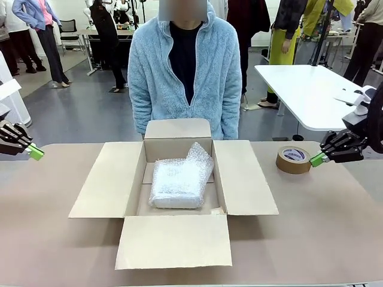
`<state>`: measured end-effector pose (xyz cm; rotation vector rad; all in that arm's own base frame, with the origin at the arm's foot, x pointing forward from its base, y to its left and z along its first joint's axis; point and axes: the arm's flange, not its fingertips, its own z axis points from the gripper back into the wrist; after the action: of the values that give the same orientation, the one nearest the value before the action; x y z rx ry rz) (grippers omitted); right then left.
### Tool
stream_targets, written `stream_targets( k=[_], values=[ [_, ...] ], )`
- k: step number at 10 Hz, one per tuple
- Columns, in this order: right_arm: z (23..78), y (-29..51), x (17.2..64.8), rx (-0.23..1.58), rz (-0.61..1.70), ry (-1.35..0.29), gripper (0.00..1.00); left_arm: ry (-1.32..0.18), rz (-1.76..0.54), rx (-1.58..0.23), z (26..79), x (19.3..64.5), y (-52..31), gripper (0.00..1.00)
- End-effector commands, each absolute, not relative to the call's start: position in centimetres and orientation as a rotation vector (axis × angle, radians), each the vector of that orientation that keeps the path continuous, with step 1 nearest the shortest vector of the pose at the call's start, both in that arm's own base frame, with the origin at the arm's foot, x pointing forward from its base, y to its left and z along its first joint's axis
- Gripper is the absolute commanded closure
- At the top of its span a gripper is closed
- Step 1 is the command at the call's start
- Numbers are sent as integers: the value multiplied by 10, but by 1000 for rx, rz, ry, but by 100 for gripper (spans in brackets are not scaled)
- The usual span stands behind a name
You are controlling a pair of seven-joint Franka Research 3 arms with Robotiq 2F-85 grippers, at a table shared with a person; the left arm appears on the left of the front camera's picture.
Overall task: Wrap the clocks to prevent damage.
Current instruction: Once the human has placed the objects inside and stepped back, release both hands from the side flaps of the Package Box.
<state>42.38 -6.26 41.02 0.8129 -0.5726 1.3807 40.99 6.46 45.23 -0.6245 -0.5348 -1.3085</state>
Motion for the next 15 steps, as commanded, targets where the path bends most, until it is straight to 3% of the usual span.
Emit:
stream_targets(
  k=[1,4,10,15],
  values=[
    [397,-79,438,875,1369,-619,99,-614,-1281,-700,437,408,83,100],
    [384,-89,448,983,1392,-670,99,-686,-1272,-818,412,414,101,100],
    [381,-88,449,1049,1413,-690,99,-788,-1274,-833,404,417,110,100],
    [381,-85,442,1037,1408,-654,99,-758,-1259,-825,405,414,109,100]
  ],
)
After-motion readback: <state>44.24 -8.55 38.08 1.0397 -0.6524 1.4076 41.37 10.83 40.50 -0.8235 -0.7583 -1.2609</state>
